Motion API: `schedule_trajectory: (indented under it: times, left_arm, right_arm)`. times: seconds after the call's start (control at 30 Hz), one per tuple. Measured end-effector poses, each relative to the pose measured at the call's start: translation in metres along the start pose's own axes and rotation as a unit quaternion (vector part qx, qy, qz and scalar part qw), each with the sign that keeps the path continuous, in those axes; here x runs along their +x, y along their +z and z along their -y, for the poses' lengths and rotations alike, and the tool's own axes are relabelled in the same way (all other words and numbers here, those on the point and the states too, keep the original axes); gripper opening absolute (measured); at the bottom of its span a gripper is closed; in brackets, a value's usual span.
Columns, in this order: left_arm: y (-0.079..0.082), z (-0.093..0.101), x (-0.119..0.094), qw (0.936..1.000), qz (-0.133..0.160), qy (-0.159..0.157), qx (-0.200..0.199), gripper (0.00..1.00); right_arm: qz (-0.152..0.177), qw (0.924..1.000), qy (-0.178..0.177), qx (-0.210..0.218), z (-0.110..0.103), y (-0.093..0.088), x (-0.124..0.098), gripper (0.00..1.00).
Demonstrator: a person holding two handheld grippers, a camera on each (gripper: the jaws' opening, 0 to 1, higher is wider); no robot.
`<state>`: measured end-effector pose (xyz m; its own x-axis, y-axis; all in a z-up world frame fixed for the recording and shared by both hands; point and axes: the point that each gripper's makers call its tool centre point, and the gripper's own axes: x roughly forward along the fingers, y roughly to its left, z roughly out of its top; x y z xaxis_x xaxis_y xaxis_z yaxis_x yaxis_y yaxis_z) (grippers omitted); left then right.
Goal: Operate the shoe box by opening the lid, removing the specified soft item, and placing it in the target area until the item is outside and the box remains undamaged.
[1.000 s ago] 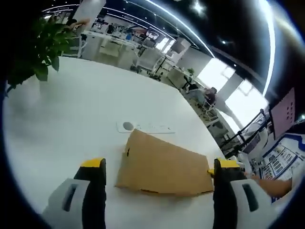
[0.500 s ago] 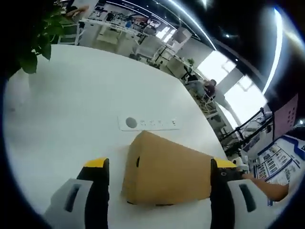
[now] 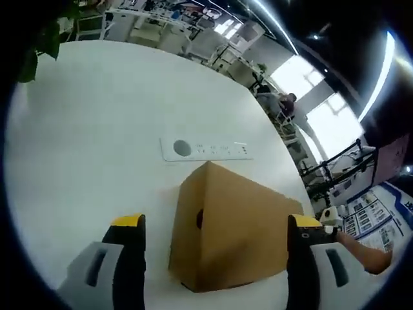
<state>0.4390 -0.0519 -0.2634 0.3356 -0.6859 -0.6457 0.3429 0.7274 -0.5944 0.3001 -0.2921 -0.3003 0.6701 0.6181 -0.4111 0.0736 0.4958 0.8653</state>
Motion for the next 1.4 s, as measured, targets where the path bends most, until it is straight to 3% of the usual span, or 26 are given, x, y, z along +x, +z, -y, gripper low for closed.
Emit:
schedule_trajectory:
  times: [0.2,0.63,1.13,1.4]
  left_arm:
    - [0.0,-0.003,0.008,0.9994,-0.003,-0.024,-0.026,0.84]
    - [-0.007,-0.008,0.033,0.9985,-0.025,-0.037,-0.03,0.82]
    - [-0.012,-0.001,0.038,0.9978,-0.04,-0.047,-0.026,0.78]
    - [-0.016,-0.008,0.037,0.9973,-0.043,-0.045,-0.039,0.76]
  right_arm:
    - [0.006,1.0,0.0,0.001,-0.002,0.0,0.0,0.27]
    - [0.012,0.9999,0.004,0.001,-0.003,-0.002,0.0,0.27]
    - [0.015,0.9999,0.005,-0.001,-0.004,0.0,0.0,0.27]
    - [0.016,0.9999,0.005,-0.002,-0.003,0.0,-0.001,0.27]
